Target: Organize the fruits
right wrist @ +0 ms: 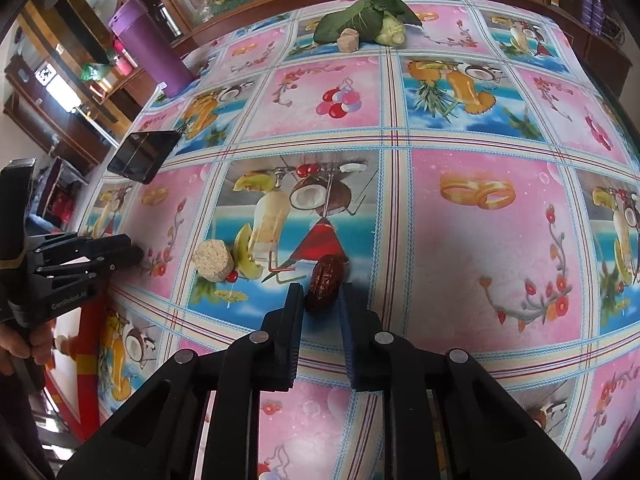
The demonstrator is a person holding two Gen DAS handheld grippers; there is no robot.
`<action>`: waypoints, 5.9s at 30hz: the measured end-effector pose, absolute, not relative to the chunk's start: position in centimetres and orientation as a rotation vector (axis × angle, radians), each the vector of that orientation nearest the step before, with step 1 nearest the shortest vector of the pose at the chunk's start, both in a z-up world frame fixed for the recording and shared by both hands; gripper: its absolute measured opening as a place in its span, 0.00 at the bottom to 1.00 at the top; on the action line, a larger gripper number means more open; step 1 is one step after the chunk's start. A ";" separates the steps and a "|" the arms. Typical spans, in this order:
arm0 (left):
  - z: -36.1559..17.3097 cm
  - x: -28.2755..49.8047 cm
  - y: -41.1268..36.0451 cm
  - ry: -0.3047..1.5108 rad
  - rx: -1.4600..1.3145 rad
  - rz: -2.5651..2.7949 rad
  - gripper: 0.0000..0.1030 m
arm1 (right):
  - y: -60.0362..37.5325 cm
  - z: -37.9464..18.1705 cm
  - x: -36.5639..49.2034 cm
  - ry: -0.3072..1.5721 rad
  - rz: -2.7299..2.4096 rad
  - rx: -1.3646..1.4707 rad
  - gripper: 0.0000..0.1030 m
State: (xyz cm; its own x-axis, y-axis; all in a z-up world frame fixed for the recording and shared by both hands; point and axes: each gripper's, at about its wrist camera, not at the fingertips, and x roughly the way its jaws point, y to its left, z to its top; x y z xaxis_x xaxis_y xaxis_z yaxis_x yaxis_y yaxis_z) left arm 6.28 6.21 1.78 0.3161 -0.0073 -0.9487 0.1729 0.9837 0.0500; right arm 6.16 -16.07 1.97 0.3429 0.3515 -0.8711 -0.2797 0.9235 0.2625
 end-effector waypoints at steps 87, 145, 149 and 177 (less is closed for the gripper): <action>4.1 -20.6 20.6 0.883 -0.050 0.245 0.26 | 9.2 2.7 -15.2 0.959 1.143 -0.248 0.16; 10.8 -17.4 12.3 0.646 0.083 0.539 1.00 | -5.3 9.4 -8.3 0.688 0.874 0.088 0.37; 10.9 -18.5 12.8 0.637 0.051 0.565 1.00 | -5.6 10.1 -9.7 0.600 0.862 0.117 0.65; 11.0 -25.6 17.5 0.549 -0.034 0.725 1.00 | -0.2 10.6 -18.6 0.449 0.784 0.033 0.83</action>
